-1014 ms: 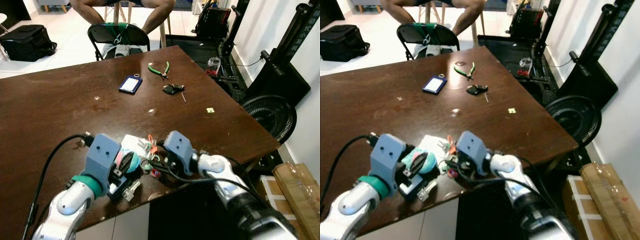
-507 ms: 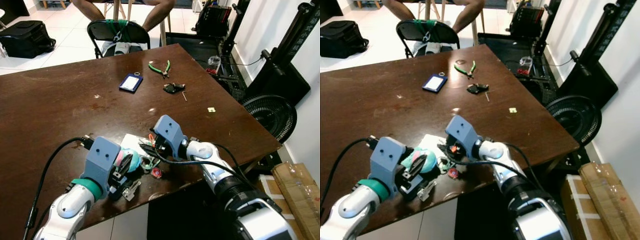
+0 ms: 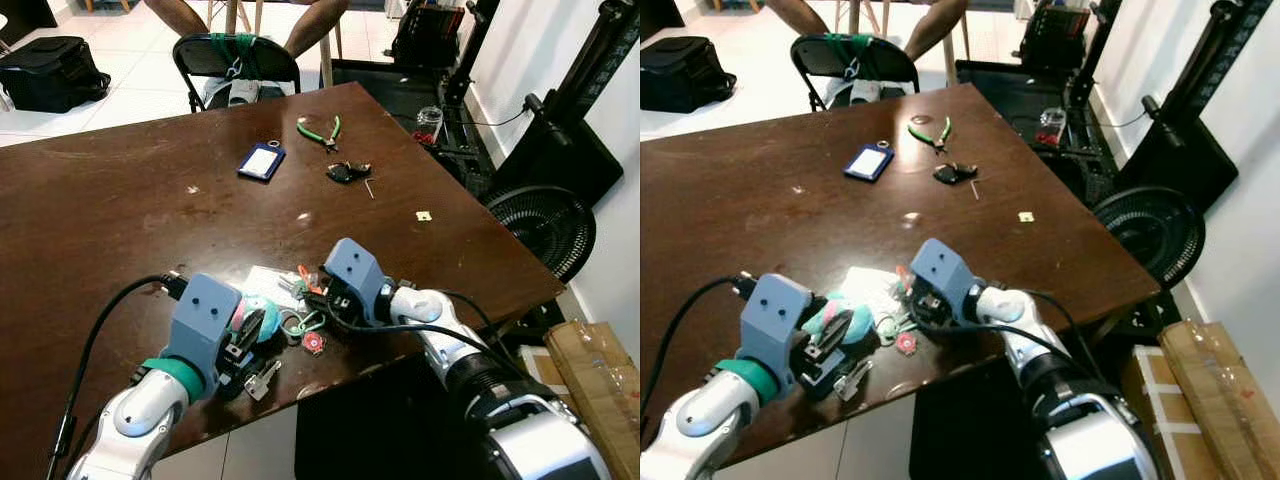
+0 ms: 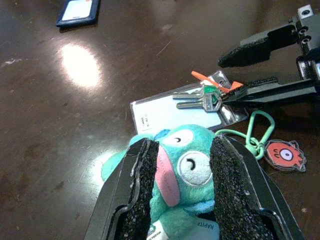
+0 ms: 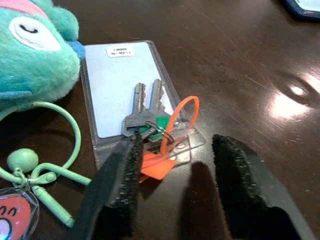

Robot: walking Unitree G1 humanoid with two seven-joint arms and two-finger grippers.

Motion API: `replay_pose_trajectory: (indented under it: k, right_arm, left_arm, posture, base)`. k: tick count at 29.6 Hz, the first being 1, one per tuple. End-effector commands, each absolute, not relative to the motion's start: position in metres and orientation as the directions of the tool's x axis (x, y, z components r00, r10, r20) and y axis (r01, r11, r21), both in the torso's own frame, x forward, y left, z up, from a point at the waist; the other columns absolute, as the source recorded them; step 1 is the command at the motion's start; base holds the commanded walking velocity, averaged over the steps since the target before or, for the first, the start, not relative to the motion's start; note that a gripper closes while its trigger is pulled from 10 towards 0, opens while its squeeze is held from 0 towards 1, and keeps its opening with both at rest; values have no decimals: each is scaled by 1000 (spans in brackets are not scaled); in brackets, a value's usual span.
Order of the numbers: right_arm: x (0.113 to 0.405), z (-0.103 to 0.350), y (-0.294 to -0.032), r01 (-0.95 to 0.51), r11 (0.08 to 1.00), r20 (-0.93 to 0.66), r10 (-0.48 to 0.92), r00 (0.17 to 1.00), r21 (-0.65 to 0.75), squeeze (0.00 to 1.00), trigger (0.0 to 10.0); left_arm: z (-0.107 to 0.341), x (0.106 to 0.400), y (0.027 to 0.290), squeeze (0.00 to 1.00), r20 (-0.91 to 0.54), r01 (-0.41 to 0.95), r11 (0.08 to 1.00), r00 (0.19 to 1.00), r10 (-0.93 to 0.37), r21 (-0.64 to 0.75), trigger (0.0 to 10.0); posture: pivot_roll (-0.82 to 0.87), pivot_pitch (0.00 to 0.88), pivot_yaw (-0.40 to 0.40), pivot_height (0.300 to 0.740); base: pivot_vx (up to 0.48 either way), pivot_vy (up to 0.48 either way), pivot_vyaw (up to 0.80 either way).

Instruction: Hang keys on a hook

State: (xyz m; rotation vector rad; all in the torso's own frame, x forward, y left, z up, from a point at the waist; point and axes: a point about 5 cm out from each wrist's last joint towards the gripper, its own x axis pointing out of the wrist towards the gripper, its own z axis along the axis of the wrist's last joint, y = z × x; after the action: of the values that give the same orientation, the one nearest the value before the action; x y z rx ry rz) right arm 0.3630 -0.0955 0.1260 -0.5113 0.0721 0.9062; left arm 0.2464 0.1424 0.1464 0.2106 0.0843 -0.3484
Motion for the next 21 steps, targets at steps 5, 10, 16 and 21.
replay_pose_trajectory:
  k: [5,10,16,21]
  right_arm:
    - [359,116,-95,-776,509,-294,729,619,-372,0,0]
    - [359,115,-94,-775,511,-290,729,620,-371,0,0]
    - [360,116,-93,-776,510,-286,732,618,-371,0,0]
    - [359,117,-93,-775,514,-270,738,618,-368,0,0]
  left_arm:
    - [145,245,143,0,-131,353,914,934,-332,199,10000]
    - [145,245,144,0,-131,351,914,935,-330,201,10000]
    - [145,246,144,0,-131,348,916,936,-327,200,10000]
    - [145,247,144,0,-132,347,916,936,-326,200,10000]
  posture:
    - [24,118,70,740]
    - [26,116,68,740]
    - [26,114,66,740]
    - [25,113,66,740]
  base:
    - [0,0,0]
    - [0,0,0]
    - [0,0,0]
    - [0,0,0]
